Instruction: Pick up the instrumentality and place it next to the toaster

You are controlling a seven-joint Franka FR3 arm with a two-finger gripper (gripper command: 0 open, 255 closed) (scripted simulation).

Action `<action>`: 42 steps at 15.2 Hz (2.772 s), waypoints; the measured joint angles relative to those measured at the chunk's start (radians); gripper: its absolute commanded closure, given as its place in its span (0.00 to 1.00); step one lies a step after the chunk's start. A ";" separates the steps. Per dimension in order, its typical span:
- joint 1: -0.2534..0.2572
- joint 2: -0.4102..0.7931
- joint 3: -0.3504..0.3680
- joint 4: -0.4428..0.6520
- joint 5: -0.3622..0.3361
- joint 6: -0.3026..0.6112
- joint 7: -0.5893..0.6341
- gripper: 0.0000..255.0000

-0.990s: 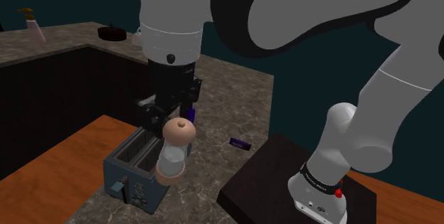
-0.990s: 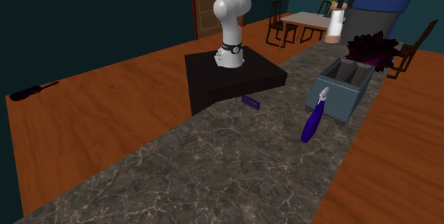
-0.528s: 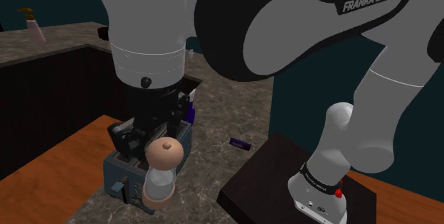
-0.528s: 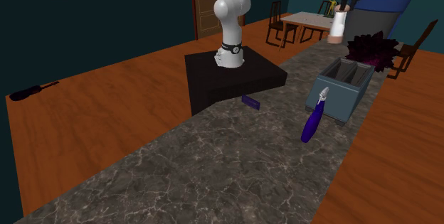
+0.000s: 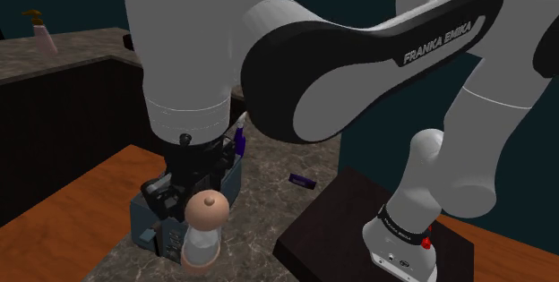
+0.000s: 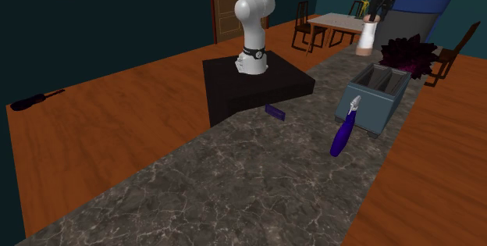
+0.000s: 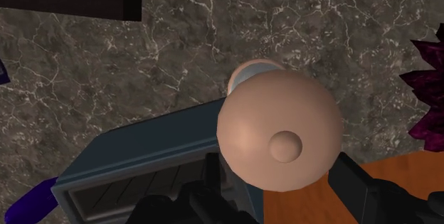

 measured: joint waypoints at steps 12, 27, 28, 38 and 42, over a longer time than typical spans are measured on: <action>0.006 0.065 -0.004 -0.096 -0.046 0.149 0.039 1.00; 0.024 0.180 -0.027 -0.174 -0.134 0.320 0.109 1.00; 0.027 0.188 -0.029 -0.176 -0.141 0.329 0.115 1.00; 0.050 0.286 -0.063 -0.199 -0.219 0.434 0.173 1.00; 0.054 0.294 -0.066 -0.201 -0.226 0.443 0.179 1.00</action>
